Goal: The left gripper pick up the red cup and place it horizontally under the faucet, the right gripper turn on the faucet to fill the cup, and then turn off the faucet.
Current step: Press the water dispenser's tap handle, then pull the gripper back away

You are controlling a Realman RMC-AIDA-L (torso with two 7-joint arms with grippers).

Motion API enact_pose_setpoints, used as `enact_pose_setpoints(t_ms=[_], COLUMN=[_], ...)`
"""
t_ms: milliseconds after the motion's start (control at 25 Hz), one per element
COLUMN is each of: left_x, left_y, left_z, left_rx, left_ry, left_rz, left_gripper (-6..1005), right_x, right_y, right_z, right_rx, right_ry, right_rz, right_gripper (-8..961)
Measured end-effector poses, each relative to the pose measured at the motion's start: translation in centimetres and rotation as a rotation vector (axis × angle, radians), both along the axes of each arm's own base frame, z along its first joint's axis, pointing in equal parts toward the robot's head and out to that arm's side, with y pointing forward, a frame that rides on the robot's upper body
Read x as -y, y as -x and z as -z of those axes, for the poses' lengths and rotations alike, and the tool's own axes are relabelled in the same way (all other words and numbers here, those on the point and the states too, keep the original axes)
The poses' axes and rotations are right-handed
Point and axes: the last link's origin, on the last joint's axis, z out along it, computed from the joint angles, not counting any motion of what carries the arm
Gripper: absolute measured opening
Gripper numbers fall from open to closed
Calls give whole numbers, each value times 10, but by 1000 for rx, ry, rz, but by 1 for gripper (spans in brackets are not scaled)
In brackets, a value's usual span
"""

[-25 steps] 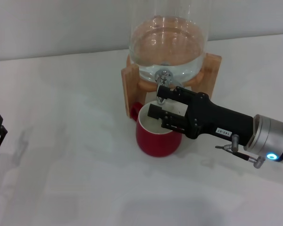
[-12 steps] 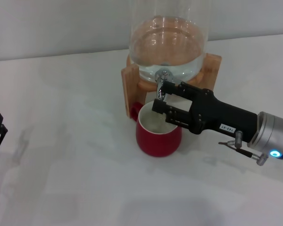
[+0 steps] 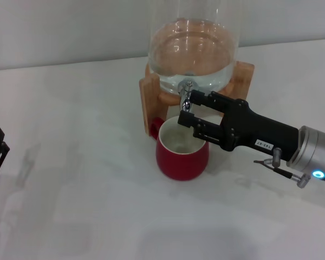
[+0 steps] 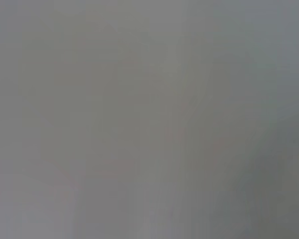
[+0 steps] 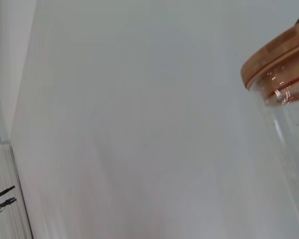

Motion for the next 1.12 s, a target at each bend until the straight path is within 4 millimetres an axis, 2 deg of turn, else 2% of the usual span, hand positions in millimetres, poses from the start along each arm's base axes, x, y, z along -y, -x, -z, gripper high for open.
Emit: enact_pose_setpoints(t_ms=[1120], left_x=[0], left_y=[0], left_z=[0], left_rx=[-1], left_ry=[0], left_rz=[0], left_gripper=[880], right_x=[-5], right_y=[-5], right_z=[-4], right_rx=[32], right_ry=[-14], right_rz=[11], right_gripper=[690])
